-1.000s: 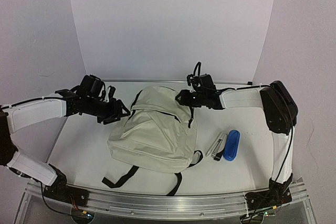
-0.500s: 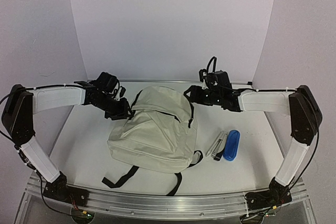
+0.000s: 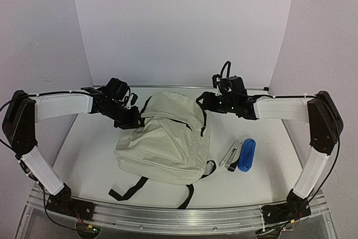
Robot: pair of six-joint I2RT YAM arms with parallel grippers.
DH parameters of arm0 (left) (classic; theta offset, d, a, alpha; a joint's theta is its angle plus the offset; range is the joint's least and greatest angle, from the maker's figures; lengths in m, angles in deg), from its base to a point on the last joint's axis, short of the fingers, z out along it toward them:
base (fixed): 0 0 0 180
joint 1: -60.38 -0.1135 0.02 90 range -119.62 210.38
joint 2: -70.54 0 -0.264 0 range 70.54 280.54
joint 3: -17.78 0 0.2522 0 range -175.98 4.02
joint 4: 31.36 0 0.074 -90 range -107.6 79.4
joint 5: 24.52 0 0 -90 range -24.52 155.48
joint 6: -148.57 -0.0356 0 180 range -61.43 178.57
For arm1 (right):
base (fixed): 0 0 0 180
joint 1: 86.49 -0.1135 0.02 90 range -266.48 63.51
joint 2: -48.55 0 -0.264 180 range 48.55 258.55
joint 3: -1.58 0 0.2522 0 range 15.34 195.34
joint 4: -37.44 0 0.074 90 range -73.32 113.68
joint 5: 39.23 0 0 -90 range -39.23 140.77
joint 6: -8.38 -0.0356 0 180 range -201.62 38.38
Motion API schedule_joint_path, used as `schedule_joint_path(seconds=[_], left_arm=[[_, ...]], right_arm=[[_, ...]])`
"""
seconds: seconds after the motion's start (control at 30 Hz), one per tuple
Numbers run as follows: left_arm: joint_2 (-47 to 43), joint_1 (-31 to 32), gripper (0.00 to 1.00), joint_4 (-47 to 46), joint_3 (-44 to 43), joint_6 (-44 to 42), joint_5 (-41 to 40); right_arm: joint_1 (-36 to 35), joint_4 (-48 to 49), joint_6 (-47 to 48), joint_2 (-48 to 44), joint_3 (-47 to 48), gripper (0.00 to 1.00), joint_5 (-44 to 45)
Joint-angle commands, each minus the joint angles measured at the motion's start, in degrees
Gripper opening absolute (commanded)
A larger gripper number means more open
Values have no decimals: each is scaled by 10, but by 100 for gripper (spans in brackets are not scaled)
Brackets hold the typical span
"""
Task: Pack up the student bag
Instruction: Unzip the student bag at the center of the board.
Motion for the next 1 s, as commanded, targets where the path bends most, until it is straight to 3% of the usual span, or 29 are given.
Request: schedule_joint_path(seconds=[0.0, 0.43, 0.97], left_arm=[[-4, 5, 27, 2, -9, -9, -18], [-29, 9, 4, 27, -43, -16, -9], [-34, 43, 4, 109, -118, -34, -33]], right_arm=[[-3, 12, -4, -4, -3, 60, 7], [-3, 11, -1, -16, -12, 60, 13], [-29, 5, -4, -64, -23, 61, -6]])
